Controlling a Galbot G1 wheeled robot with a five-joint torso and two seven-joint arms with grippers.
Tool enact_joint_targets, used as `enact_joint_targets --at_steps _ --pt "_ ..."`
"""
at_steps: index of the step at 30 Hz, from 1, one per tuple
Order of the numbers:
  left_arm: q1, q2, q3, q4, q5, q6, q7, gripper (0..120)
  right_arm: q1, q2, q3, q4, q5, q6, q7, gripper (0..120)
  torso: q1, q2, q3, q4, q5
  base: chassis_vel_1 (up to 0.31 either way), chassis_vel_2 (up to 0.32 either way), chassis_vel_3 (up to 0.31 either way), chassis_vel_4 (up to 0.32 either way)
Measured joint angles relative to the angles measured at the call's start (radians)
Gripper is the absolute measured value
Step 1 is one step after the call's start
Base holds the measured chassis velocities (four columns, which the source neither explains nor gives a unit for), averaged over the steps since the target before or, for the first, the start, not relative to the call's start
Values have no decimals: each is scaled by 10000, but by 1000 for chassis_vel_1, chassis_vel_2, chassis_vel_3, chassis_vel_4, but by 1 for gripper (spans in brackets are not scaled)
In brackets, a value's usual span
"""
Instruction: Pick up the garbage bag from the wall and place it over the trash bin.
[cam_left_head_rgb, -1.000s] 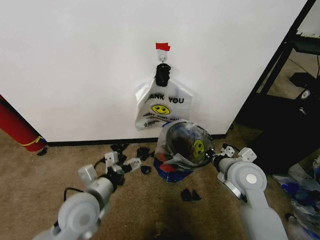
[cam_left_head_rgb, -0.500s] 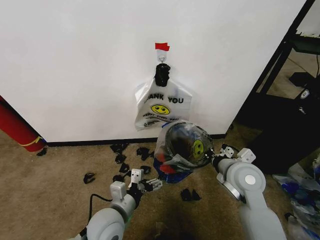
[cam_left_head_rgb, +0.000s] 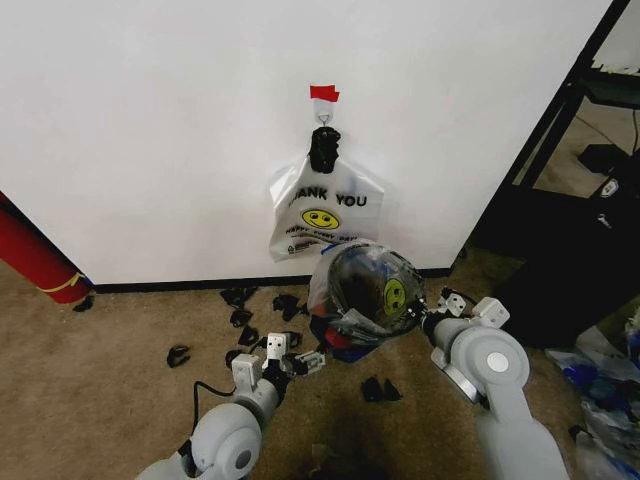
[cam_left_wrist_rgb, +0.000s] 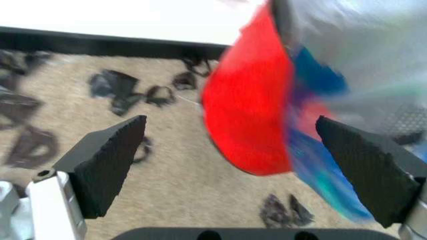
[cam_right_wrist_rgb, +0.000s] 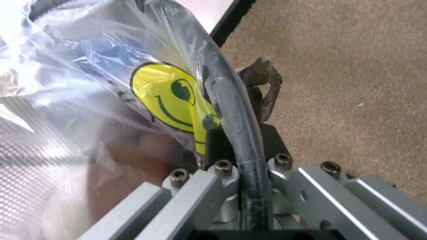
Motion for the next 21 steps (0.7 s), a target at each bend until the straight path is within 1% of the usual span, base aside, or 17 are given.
enact_joint_targets --at_steps 1,3,7,9,12,13,19,20,21 --pt "63 178 -133 -114 -115 0 -3 100 -10 -20 16 -6 0 -1 -21 0 0 0 0 0 -1 0 0 0 0" --pt "139 311 -203 -274 -235 0 -6 100 -17 -26 33 -22 -7 -4 -42 0 0 0 0 2 0 0 0 0 0" --pt "191 335 -200 -449 -315 21 -7 100 -18 -8 34 -36 -29 -10 -60 0 0 0 0 2 -2 0 0 0 0" --pt "124 253 -50 -441 -289 71 -8 100 -5 28 15 -38 -49 -10 -61 0 0 0 0 1 -1 0 0 0 0" --pt "-115 9 338 38 -48 93 14 100 61 94 -38 36 -19 7 -11 0 0 0 0 1 -2 0 0 0 0" --pt "-115 9 338 38 -48 93 14 100 61 94 -38 36 -19 7 -11 0 0 0 0 1 -2 0 0 0 0" --pt "-669 -337 608 1077 525 -80 234 100 45 84 -33 194 159 12 133 0 0 0 0 1 -2 0 0 0 0" --pt "-669 -337 608 1077 525 -80 234 100 45 84 -33 194 159 12 133 0 0 0 0 1 -2 0 0 0 0" --pt "-866 -377 629 1284 615 -103 300 100 31 85 -34 216 162 12 147 0 0 0 0 0 -2 0 0 0 0"
